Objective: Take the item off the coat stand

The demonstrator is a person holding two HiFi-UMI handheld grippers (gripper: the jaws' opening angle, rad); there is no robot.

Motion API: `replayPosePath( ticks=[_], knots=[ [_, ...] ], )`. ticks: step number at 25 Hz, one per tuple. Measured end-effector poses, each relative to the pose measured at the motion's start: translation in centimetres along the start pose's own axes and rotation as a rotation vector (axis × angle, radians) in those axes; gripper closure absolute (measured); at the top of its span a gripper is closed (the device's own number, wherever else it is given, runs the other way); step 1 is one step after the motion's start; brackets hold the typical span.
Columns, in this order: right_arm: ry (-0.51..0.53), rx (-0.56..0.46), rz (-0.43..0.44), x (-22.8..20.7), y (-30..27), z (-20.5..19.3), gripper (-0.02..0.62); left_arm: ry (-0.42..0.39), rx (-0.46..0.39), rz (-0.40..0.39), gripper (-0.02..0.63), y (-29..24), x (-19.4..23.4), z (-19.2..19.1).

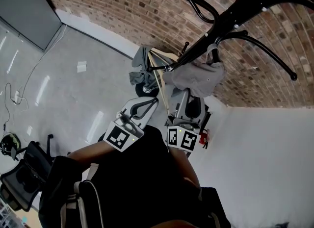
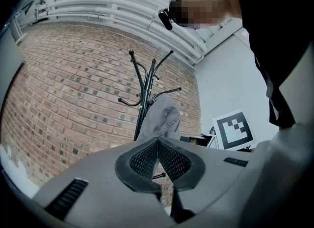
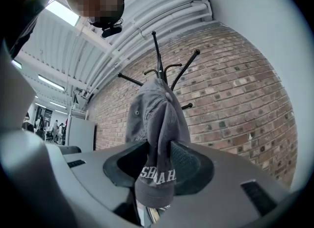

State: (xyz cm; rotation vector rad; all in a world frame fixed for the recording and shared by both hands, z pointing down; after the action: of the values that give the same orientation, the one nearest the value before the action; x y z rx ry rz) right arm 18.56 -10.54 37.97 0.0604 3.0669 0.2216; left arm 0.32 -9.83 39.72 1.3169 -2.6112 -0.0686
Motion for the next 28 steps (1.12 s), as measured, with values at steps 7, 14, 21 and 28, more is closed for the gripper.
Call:
replayPosePath(
  ticks=[7,14,21,28],
  knots=[
    [0.024,-0.005,0.061,0.8,0.4,0.4,0.552,0.002,0.006,-0.006,0.588,0.1,-0.1,-0.2],
    [0.055,-0.051,0.058,1.1,1.5,1.5,0.558,-0.006,0.01,-0.004,0.588,0.8,-0.6,-0.4],
    [0.062,-0.088,0.048,1.2,2.3,2.3,0.558,-0.01,-0.002,0.006,0.588,1.5,-1.0,-0.5],
    [0.081,-0.12,0.034,1.4,2.6,3.5,0.558,0.003,-0.007,-0.004,0.588,1.7,-1.2,-0.5]
  ],
)
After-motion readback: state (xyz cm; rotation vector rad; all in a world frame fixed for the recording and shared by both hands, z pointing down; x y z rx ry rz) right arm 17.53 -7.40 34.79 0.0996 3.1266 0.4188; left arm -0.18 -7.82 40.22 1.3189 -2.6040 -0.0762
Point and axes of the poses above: the fingertips, and each gripper's own axes: y backward along the fingers, x to its left, z out of its top, the point moved 8 cm from there along y, backward along the fingers, and after that the axes turned 1 degree about -x, right-handed, at the moved point
